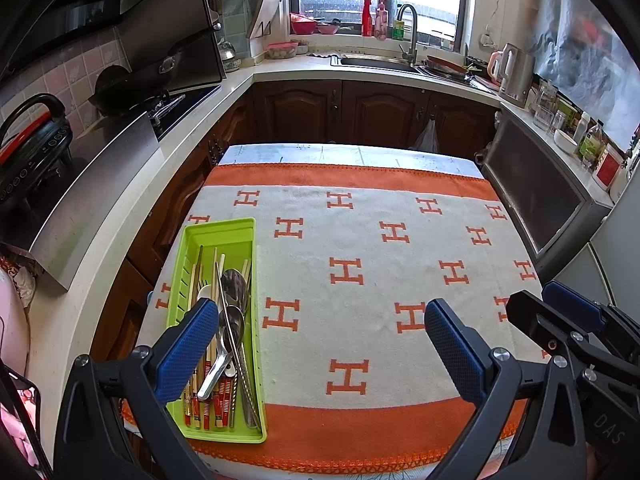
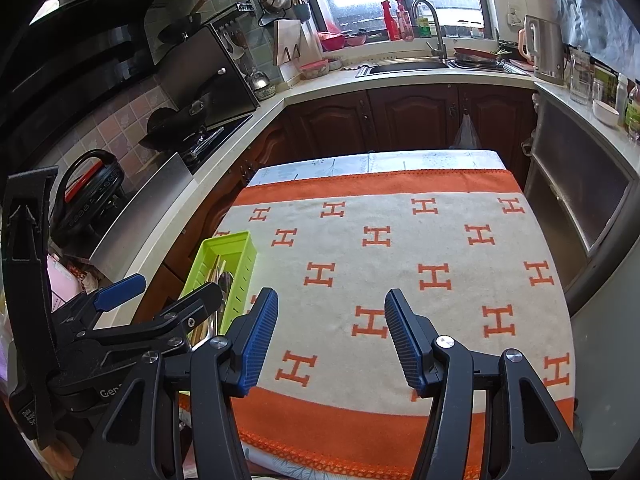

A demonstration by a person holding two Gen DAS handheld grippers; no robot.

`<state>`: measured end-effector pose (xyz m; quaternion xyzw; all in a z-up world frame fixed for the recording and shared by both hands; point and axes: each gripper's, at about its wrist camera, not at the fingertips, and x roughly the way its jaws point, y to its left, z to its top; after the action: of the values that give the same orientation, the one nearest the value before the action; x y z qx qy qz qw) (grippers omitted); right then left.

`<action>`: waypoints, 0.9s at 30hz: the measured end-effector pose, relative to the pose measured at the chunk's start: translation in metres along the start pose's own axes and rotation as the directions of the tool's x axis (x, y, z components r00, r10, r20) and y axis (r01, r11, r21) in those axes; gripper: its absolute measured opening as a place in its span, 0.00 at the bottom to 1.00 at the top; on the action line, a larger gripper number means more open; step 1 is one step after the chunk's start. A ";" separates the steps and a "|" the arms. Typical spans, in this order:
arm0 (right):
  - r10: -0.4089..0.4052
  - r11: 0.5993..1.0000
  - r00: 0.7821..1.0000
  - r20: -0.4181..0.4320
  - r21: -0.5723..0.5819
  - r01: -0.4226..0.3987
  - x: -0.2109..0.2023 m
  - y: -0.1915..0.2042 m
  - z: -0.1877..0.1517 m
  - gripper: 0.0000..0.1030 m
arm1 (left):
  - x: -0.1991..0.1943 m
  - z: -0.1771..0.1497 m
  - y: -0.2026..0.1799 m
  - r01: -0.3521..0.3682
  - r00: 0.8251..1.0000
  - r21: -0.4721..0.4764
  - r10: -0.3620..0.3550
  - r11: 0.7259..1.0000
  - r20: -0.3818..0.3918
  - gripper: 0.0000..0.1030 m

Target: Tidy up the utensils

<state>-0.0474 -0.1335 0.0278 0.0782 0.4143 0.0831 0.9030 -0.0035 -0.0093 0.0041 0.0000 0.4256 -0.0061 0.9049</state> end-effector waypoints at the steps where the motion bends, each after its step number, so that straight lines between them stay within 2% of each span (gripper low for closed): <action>1: 0.000 1.000 1.000 -0.001 0.001 0.000 0.001 0.000 -0.001 0.55 | 0.000 0.000 0.000 0.000 1.000 0.000 0.000 1.000 -0.001 0.99; 27: 0.006 1.000 1.000 -0.004 0.011 -0.006 0.007 -0.004 -0.004 0.55 | 0.005 -0.005 -0.001 0.001 1.000 0.006 -0.001 1.000 -0.024 0.99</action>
<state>-0.0460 -0.1359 0.0189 0.0841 0.4164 0.0838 0.9014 -0.0040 -0.0107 -0.0025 0.0023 0.4363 -0.0078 0.8998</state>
